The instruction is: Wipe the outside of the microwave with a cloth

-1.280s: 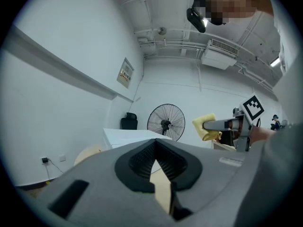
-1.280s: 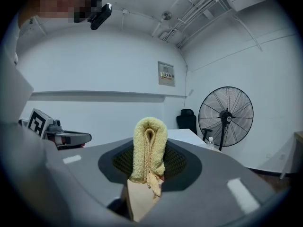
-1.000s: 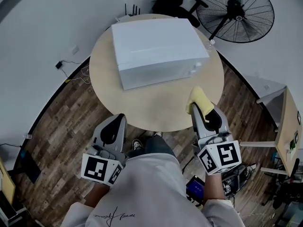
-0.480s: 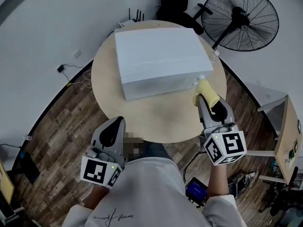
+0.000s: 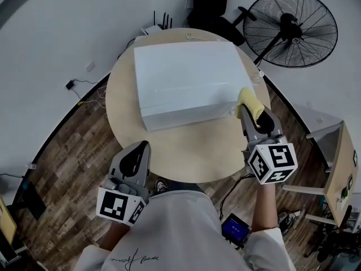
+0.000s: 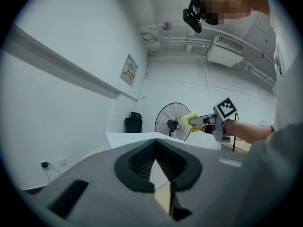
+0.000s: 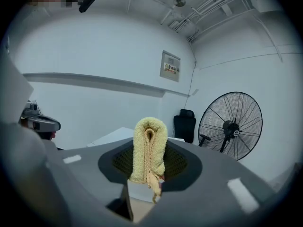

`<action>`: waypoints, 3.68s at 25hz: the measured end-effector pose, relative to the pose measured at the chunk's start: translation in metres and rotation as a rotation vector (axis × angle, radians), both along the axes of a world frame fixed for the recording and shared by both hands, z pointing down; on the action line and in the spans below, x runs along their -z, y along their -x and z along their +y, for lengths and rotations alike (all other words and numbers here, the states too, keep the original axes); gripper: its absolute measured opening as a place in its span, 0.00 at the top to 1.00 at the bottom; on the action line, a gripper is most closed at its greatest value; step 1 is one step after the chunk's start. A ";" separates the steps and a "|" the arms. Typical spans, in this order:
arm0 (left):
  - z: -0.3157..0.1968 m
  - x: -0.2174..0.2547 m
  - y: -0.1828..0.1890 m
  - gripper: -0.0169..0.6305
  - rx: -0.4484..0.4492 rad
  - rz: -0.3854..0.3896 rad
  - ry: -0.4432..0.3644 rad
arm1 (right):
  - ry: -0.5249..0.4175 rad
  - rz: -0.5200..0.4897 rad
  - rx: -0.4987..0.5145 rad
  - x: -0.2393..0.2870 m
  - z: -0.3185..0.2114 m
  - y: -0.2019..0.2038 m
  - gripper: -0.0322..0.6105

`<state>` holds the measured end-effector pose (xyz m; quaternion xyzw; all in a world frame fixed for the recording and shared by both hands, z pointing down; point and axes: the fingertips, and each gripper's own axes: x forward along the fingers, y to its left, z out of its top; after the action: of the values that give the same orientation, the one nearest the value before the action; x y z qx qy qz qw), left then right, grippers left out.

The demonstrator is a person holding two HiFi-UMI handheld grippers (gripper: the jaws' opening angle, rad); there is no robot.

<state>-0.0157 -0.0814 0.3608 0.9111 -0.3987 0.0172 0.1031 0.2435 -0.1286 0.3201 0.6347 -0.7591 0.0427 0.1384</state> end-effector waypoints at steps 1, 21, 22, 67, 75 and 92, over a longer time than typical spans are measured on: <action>-0.005 0.000 -0.002 0.98 0.002 -0.001 0.002 | 0.004 0.002 0.000 -0.001 -0.008 -0.004 0.74; -0.066 -0.014 -0.033 0.98 0.060 -0.027 0.059 | 0.099 0.062 -0.041 -0.030 -0.154 -0.099 0.74; -0.068 -0.016 -0.035 0.98 0.061 -0.030 0.063 | 0.109 0.063 -0.042 -0.034 -0.162 -0.104 0.74; -0.047 -0.032 -0.010 0.98 0.250 -0.060 0.127 | 0.475 0.214 0.008 -0.130 -0.326 -0.090 0.74; -0.035 -0.032 0.001 0.98 0.245 -0.060 0.121 | 0.472 0.204 0.053 -0.131 -0.324 -0.043 0.74; -0.021 -0.025 0.040 0.98 0.283 -0.053 0.112 | 0.468 0.187 0.131 -0.129 -0.326 0.046 0.74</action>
<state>-0.0561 -0.1024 0.3861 0.8380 -0.5240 0.0485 0.1446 0.1972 -0.4544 0.4490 0.5360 -0.7519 0.1492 0.3538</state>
